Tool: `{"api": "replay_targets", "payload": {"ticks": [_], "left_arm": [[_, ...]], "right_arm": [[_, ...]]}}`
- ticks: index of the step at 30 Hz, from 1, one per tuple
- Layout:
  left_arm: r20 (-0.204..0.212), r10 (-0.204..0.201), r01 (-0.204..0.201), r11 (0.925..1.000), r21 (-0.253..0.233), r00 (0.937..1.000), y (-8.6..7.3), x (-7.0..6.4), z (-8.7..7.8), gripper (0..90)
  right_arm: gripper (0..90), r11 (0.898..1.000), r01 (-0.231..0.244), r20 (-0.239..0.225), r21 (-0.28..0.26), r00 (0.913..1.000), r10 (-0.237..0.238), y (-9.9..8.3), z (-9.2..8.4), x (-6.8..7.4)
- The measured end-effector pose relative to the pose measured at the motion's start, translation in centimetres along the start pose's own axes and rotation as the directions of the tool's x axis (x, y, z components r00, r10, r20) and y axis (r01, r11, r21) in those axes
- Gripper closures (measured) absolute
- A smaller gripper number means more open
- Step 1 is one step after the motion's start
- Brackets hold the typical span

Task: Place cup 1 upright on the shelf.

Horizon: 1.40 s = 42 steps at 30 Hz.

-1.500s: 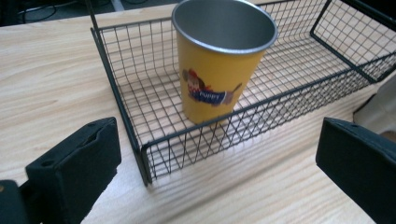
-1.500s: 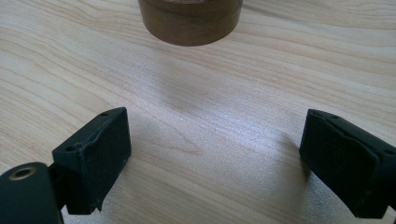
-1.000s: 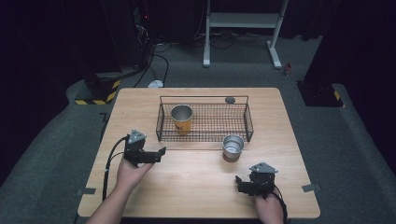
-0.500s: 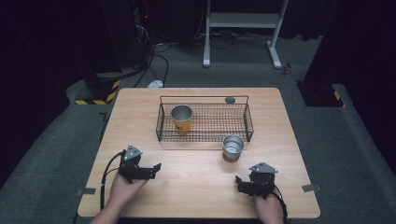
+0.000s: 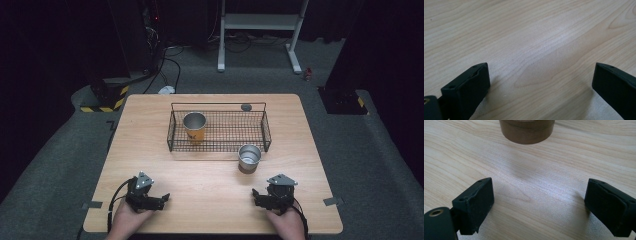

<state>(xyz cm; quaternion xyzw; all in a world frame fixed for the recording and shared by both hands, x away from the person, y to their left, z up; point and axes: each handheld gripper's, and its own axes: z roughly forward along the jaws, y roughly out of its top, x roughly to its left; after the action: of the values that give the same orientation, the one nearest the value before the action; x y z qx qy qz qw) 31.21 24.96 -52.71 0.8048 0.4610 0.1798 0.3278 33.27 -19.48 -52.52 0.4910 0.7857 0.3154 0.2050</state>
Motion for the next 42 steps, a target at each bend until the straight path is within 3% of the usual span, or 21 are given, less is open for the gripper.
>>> {"api": "replay_targets", "payload": {"ticks": [10,19,42], "left_arm": [[-0.019,0.022,-0.023,0.9995,-0.023,0.9996,-0.4,-0.4,0.0,1.6],[-0.012,0.015,-0.015,0.9997,-0.02,0.9998,-0.5,-0.3,0.0,0.1],[-0.013,0.017,-0.017,0.9997,-0.016,0.9998,-0.5,-0.3,-0.1,0.1]], "right_arm": [[9.0,1.0,0.012,-0.016,0.003,0.9998,-0.012,-0.1,-0.1,-0.2],[9.5,1.0,0.007,-0.019,-0.003,0.9998,-0.007,0.0,-0.1,-0.5],[10.1,0.993,0.03,-0.05,-0.115,0.9981,-0.036,1.1,-1.8,-0.1]]}}
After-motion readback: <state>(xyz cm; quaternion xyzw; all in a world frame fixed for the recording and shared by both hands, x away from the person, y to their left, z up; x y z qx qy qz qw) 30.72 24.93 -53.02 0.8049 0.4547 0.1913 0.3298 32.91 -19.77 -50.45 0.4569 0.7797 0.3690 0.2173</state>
